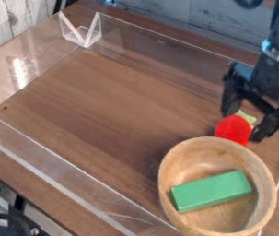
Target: Move the red object to the left side of the table
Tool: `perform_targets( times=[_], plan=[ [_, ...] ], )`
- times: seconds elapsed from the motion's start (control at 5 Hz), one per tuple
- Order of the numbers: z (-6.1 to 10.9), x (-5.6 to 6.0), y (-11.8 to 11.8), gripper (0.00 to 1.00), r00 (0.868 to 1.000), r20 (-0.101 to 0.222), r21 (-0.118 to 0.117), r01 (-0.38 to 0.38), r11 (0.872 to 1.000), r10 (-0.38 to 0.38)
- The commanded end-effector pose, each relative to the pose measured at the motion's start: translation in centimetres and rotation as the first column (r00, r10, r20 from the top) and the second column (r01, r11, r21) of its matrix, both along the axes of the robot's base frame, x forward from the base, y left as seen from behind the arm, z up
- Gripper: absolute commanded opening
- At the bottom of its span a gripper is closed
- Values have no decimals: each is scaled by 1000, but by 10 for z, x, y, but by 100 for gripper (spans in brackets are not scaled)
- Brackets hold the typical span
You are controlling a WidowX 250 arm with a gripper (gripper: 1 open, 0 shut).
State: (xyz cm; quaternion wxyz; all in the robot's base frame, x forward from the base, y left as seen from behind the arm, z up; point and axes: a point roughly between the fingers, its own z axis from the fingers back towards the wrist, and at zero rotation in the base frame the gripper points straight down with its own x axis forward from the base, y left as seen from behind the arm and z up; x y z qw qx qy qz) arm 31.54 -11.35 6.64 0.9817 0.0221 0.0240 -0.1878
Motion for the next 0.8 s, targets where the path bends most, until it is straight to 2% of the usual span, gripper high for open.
perform_targets(
  times=[0.0, 0.4, 0.6],
  plan=[
    [6, 2, -3, 100, 998, 46, -11, -46, 999, 46],
    [-7, 11, 3, 100, 983, 63, 26, -175, 984, 173],
    [2, 14, -1, 100, 980, 79, 43, -184, 982, 180]
  ],
)
